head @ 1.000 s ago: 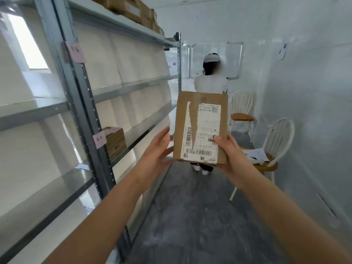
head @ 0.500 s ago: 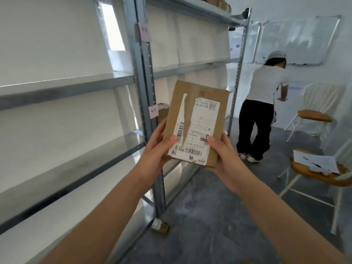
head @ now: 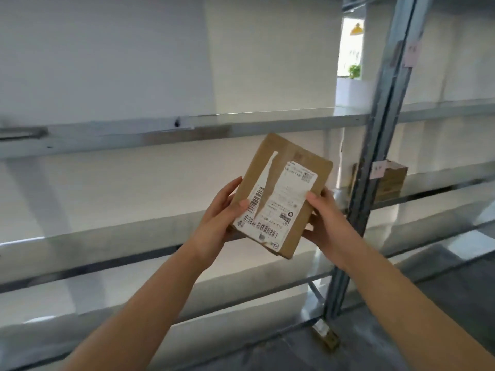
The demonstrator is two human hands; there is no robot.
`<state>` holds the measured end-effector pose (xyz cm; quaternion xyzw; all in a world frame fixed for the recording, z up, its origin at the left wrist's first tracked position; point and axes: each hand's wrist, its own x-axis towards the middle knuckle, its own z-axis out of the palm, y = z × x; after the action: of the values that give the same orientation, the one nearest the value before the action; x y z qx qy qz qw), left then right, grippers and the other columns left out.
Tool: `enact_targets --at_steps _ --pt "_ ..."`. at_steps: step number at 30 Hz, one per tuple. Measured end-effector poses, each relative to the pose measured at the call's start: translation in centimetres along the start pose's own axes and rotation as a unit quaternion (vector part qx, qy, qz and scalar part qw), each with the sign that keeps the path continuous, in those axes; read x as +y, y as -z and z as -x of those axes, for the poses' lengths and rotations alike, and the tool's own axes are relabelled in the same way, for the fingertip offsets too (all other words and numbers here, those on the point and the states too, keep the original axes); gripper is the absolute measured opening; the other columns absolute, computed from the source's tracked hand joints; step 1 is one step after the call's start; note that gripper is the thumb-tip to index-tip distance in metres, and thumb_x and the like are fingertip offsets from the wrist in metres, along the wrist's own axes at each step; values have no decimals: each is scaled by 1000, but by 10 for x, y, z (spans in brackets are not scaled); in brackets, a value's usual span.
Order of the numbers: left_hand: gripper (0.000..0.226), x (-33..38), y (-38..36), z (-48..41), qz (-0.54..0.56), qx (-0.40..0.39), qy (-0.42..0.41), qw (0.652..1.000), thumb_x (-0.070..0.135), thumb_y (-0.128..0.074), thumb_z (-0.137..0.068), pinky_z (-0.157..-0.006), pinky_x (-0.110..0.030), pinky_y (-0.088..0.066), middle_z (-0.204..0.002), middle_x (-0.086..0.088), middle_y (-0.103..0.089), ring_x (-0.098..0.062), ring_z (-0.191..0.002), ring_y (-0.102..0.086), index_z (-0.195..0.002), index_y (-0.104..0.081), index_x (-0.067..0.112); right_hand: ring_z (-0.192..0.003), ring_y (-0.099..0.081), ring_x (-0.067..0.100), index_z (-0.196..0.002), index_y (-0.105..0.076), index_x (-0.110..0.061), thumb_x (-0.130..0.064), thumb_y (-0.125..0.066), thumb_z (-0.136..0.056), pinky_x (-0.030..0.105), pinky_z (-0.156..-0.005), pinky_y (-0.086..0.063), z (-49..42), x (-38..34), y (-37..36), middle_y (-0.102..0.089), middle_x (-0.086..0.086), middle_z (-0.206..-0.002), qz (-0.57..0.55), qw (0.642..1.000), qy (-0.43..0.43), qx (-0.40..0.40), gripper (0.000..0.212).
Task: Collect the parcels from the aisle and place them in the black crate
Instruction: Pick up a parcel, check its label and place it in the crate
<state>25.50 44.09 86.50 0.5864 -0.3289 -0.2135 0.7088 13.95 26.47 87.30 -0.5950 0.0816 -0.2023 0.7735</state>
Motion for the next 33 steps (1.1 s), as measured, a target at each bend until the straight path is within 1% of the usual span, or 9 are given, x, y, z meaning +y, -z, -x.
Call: enact_targets --at_steps 5,8,10,13,16,18,22,28,33 --pt "56 12 120 65 -7 109 -3 994 31 -60 -82 -77 -44 -57 -111 -11 -67 -30 -100 -67 -136 -43 32 -110 -60 23 -140 -26 -36 -38 -65 -81 43 -76 -55 -32 52 -128 -66 -1 -114 -8 994 -35 -104 71" --pt "60 21 194 115 -24 166 -9 986 30 -64 -77 -70 -34 -56 -109 -12 -66 -28 -94 -67 -134 -47 26 -118 -54 23 -142 -19 -42 -44 -68 -77 55 -97 -45 -45 81 -202 -60 -1 -124 -5 989 -46 -144 82" --pt "66 29 238 152 -46 196 2 980 35 -66 -70 -69 -30 -55 -106 -12 -66 -28 -91 -67 -133 -49 24 -121 -50 21 -142 -21 -43 -45 -62 -79 53 -105 -37 -50 98 -249 -56 -2 -126 14 983 -49 -176 75" --pt "65 39 290 210 -77 238 15 968 39 -63 -68 -68 -32 -58 -98 -11 -66 -28 -86 -68 -130 -52 24 -116 -54 21 -134 -41 -34 -50 -57 -77 46 -101 -43 -55 121 -314 -62 -2 -115 71 953 -75 -286 61" --pt "60 44 326 268 -82 320 21 944 41 -63 -68 -69 -29 -57 -94 -7 -69 -25 -86 -69 -125 -53 27 -104 -61 20 -110 -59 -27 -45 -59 -82 42 -96 -49 -55 145 -380 -67 -1 -96 107 894 -123 -416 34" --pt "63 44 347 305 -80 387 19 918 42 -64 -67 -71 -32 -56 -97 -9 -69 -28 -88 -69 -126 -52 24 -100 -63 20 -104 -61 -25 -42 -56 -79 39 -92 -51 -53 164 -424 -68 0 -93 108 868 -141 -464 30" --pt "74 37 381 372 -45 527 18 848 46 -66 -68 -87 -44 -54 -111 -16 -67 -32 -100 -67 -134 -45 21 -102 -59 26 -114 -59 -18 -44 -63 -72 43 -93 -52 -34 212 -515 -65 10 -103 87 826 -167 -531 50" --pt "56 47 414 445 15 674 -14 738 38 -63 -71 -91 -44 -51 -96 -4 -66 -24 -95 -63 -122 -46 22 -101 -63 19 -114 -60 -21 -37 -57 -79 39 -89 -53 5 261 -629 -70 2 -103 13 759 -235 -606 39" --pt "65 52 437 484 38 740 -34 671 34 -69 -77 -80 -39 -58 -114 -14 -68 -30 -97 -69 -132 -38 20 -108 -58 23 -128 -51 -15 -39 -58 -82 41 -93 -50 39 303 -704 -62 10 -117 16 701 -296 -649 53"
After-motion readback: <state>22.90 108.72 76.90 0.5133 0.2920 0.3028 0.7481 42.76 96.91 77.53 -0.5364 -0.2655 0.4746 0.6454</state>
